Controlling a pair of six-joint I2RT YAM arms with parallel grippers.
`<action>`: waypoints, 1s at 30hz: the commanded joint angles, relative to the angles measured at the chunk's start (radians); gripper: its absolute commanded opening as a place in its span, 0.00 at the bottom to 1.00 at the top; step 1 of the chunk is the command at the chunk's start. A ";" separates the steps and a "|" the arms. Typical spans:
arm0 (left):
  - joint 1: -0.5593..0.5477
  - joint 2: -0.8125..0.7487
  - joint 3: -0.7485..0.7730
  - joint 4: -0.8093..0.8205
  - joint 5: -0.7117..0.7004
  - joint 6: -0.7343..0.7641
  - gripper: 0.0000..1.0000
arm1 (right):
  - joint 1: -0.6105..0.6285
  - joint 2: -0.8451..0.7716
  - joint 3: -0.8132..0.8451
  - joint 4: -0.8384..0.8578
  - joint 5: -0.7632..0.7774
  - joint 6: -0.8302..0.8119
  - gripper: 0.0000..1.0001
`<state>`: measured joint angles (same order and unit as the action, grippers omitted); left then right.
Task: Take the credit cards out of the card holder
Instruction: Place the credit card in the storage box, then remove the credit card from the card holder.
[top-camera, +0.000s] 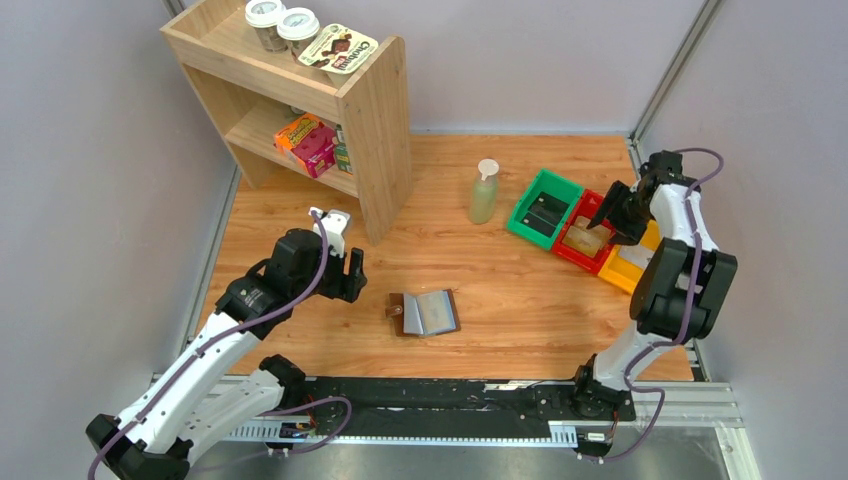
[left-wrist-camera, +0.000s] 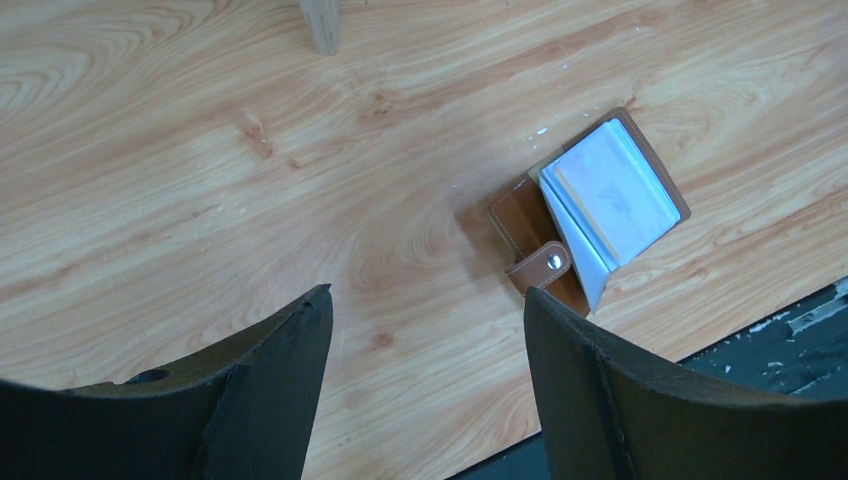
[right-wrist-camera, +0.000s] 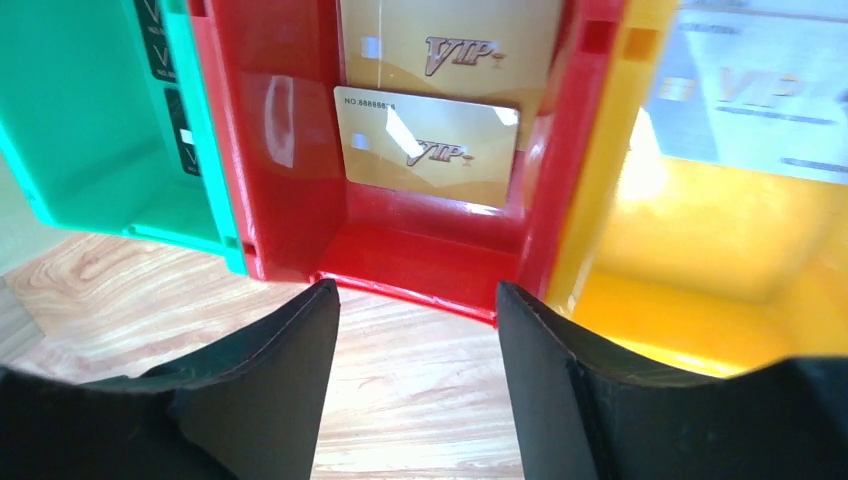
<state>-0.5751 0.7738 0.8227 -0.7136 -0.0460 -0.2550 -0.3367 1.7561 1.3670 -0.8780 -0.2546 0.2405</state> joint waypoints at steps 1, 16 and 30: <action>0.006 0.001 0.000 0.046 0.026 -0.003 0.77 | 0.021 -0.159 0.049 -0.021 0.147 0.016 0.66; -0.040 0.108 0.046 0.135 0.242 -0.268 0.72 | 0.606 -0.612 -0.294 0.181 0.222 0.195 0.69; -0.239 0.341 0.003 0.365 0.167 -0.487 0.31 | 1.148 -0.616 -0.617 0.606 0.354 0.490 0.53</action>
<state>-0.8021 1.0603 0.8429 -0.4805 0.1207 -0.6674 0.7631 1.1187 0.7975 -0.4717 0.0376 0.6197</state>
